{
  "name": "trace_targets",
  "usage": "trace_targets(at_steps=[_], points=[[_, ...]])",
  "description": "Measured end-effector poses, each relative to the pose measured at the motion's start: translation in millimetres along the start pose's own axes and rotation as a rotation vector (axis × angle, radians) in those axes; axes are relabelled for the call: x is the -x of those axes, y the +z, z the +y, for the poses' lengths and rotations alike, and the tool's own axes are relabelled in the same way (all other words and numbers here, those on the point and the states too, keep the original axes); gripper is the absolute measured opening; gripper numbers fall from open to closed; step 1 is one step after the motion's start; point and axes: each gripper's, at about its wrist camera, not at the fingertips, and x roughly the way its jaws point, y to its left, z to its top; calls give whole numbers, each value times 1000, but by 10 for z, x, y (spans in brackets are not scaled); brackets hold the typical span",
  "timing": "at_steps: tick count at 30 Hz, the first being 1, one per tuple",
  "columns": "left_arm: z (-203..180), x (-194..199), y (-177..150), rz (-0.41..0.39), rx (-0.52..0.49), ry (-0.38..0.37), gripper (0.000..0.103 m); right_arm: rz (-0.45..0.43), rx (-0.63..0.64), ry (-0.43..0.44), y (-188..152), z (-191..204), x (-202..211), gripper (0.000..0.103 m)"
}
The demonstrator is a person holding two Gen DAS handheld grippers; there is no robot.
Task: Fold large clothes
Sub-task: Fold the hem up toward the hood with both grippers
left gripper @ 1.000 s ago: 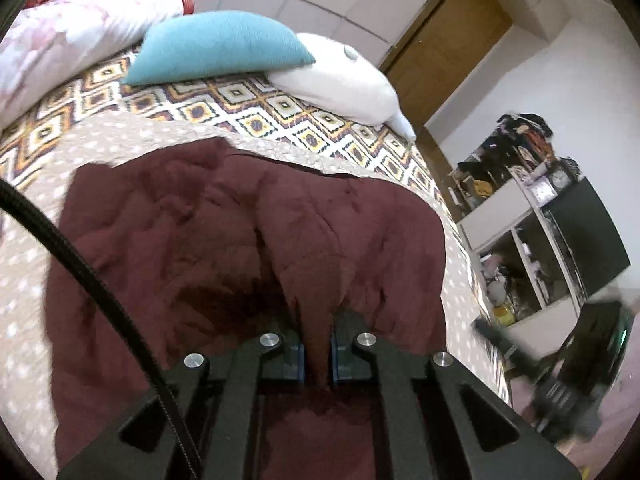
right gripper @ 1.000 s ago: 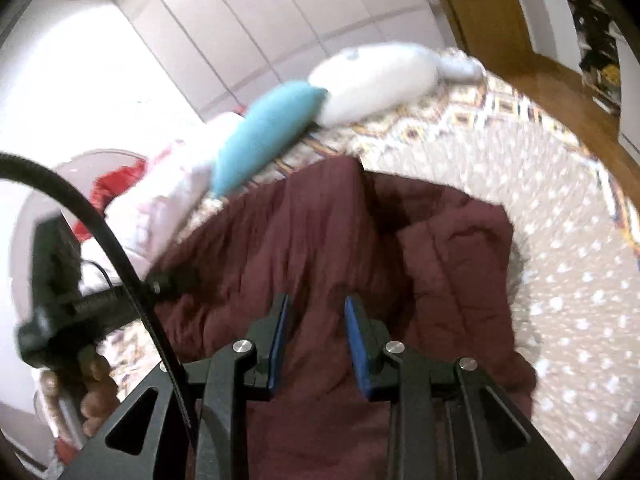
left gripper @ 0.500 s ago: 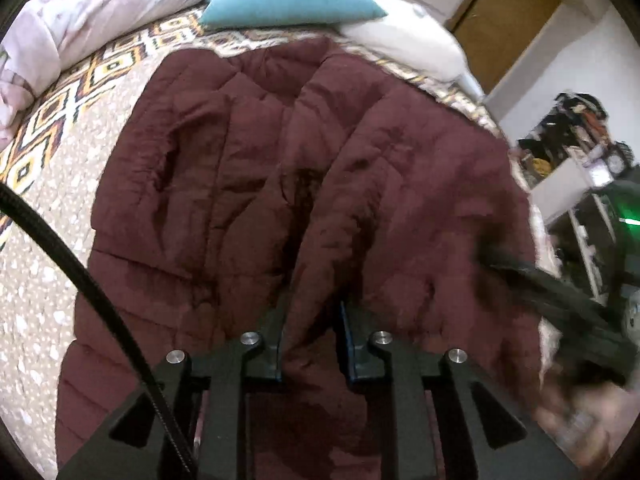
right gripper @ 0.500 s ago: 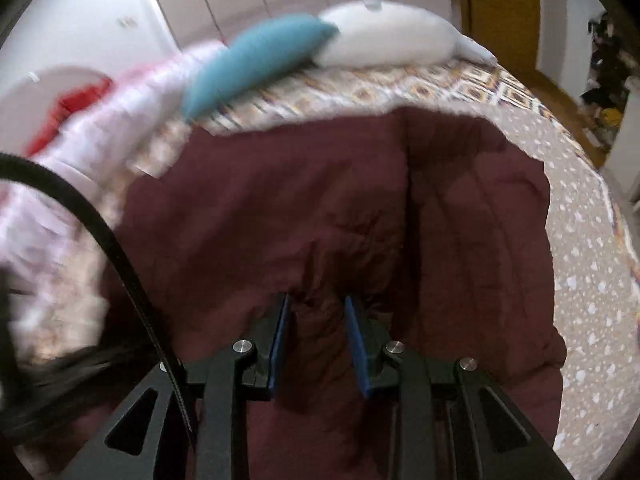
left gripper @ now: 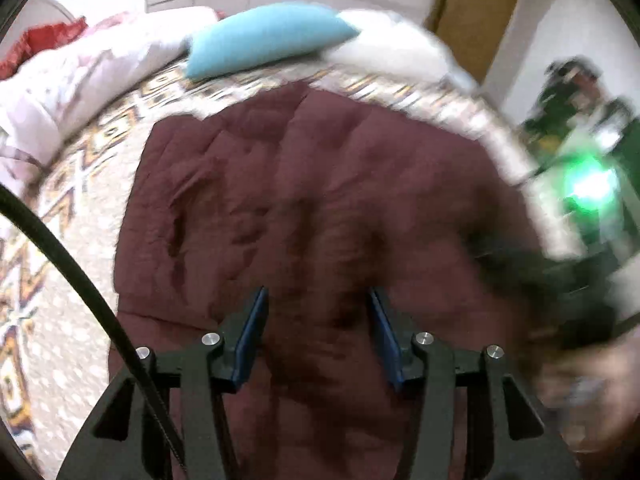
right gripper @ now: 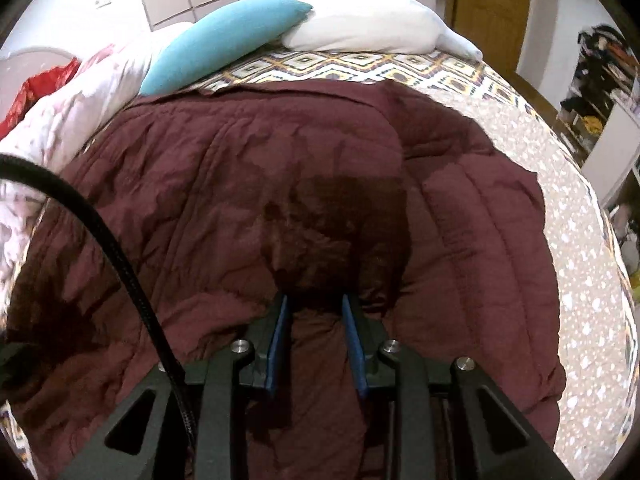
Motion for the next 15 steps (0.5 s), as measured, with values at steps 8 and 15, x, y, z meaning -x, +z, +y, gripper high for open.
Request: trace_targets(at_steps=[8, 15], points=[[18, -368, -74, 3, 20, 26, 59, -21, 10, -47, 78, -35, -92, 29], [217, 195, -33, -49, 112, -55, 57, -212, 193, -104, -73, 319, 718, 30]])
